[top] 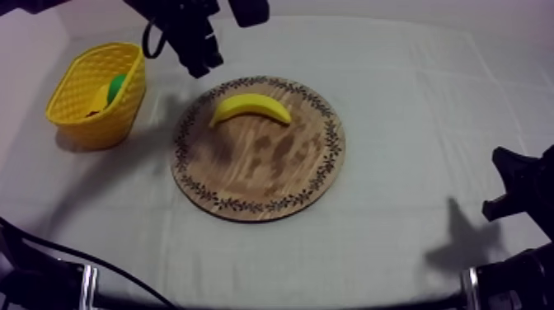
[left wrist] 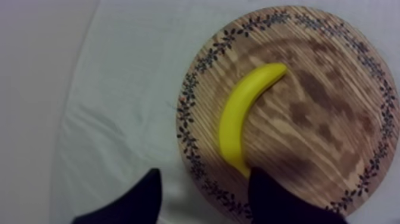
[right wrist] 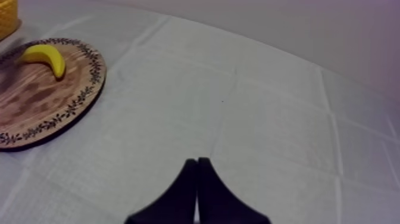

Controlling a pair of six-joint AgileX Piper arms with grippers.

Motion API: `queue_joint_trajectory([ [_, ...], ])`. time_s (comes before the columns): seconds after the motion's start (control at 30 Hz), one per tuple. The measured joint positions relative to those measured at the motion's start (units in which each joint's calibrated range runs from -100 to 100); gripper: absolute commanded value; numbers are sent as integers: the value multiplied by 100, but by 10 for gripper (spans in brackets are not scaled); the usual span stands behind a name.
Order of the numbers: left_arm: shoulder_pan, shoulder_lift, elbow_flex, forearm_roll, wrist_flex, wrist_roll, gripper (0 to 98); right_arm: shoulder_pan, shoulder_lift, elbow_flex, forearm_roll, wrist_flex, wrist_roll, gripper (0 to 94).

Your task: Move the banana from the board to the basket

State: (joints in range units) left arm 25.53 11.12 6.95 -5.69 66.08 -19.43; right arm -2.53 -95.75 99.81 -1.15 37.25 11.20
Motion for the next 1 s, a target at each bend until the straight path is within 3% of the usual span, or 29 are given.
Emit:
queue_joint_trajectory([
  [0.23, 52, 7, 34, -134, 499, -95, 751, 0, 0, 0, 0, 0, 0, 3],
  [0.6, 139, 116, 570, -178, 71, -208, 724, 0, 0, 0, 0, 0, 0, 3],
  [1.0, 259, 939, 398, 59, -357, -125, 686, 0, 0, 0, 0, 0, 0, 3],
])
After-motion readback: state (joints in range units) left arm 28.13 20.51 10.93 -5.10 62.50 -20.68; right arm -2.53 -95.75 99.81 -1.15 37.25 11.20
